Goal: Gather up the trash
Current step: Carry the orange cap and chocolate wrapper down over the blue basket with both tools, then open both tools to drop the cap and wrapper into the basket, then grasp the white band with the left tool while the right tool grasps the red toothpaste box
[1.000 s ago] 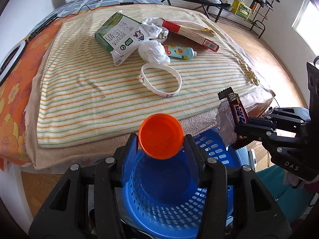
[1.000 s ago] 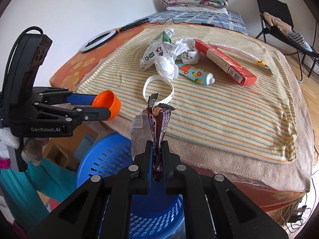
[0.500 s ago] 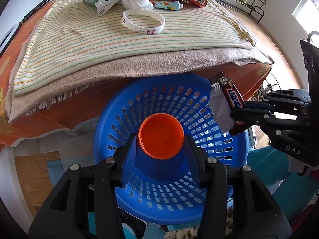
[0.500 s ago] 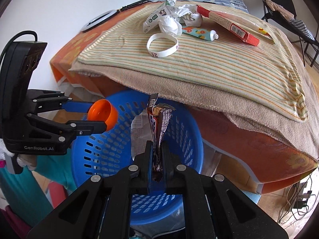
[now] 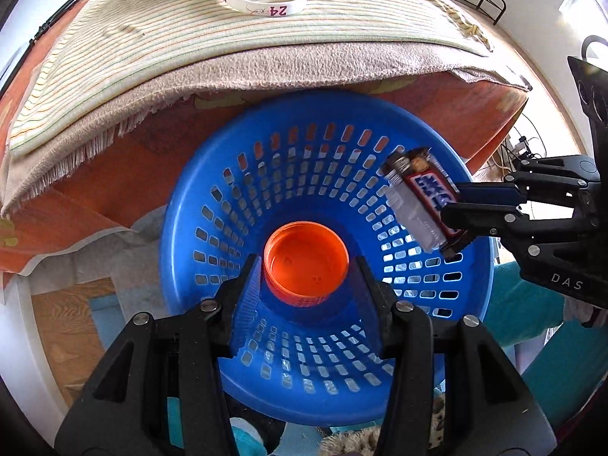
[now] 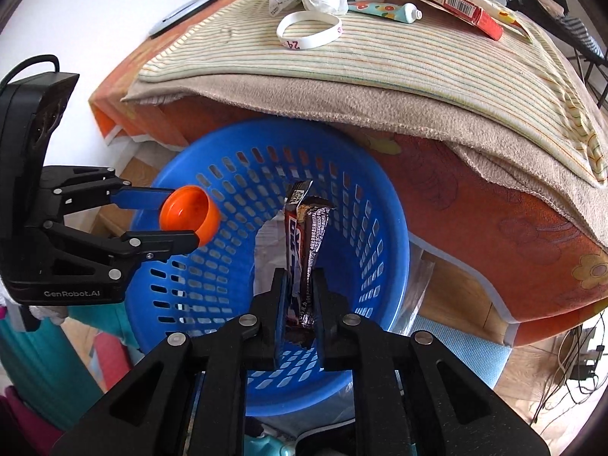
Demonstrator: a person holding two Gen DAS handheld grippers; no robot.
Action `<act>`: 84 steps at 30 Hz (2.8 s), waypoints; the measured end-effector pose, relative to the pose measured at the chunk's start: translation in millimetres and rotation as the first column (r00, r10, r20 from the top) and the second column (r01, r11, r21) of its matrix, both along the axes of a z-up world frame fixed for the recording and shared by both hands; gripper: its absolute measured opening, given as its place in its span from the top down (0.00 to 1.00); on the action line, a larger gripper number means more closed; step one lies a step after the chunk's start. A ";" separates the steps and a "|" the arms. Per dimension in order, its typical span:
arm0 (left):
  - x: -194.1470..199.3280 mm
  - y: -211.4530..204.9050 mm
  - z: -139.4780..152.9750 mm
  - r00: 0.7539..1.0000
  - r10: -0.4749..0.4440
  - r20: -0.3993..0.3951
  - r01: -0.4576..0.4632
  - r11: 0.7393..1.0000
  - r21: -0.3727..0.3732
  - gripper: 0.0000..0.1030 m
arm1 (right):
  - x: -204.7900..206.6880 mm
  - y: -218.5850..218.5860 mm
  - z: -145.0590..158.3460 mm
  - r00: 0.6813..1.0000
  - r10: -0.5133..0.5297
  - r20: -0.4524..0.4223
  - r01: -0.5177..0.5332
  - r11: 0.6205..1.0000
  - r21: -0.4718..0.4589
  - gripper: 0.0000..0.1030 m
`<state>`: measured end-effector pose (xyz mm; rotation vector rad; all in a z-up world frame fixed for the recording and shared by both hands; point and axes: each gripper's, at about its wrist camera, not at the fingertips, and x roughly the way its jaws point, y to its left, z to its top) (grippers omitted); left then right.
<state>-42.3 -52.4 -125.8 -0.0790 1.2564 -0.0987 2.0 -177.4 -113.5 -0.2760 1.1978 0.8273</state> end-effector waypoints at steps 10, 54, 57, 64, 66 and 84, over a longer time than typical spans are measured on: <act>0.7 1.2 -2.3 1.000 0.009 0.001 -0.009 1.000 0.017 0.37 | 1.6 -1.6 -0.1 1.000 -0.020 0.000 0.020 1.000 -0.022 0.52; 37.7 29.2 55.1 0.986 0.105 0.130 -0.106 0.994 0.004 0.36 | 32.1 -5.2 51.7 0.985 -0.092 0.144 0.089 0.996 0.028 0.28; 49.0 34.3 65.6 0.983 0.113 0.146 -0.115 0.993 0.011 0.36 | 42.6 -9.8 69.0 0.978 -0.110 0.178 0.097 0.992 0.082 0.28; 81.2 40.1 84.9 0.977 0.106 0.187 -0.113 0.993 0.031 0.36 | 80.9 -15.2 101.5 0.961 -0.124 0.247 0.097 0.989 0.115 0.28; 92.0 42.4 87.2 0.976 0.109 0.189 -0.116 0.993 0.025 0.36 | 93.7 -15.5 108.5 0.954 -0.129 0.269 0.101 0.988 0.116 0.28; 156.9 59.0 63.9 0.979 0.167 0.121 -0.164 0.986 -0.029 0.45 | 190.7 24.2 81.7 0.948 -0.048 0.313 0.064 0.997 -0.040 0.28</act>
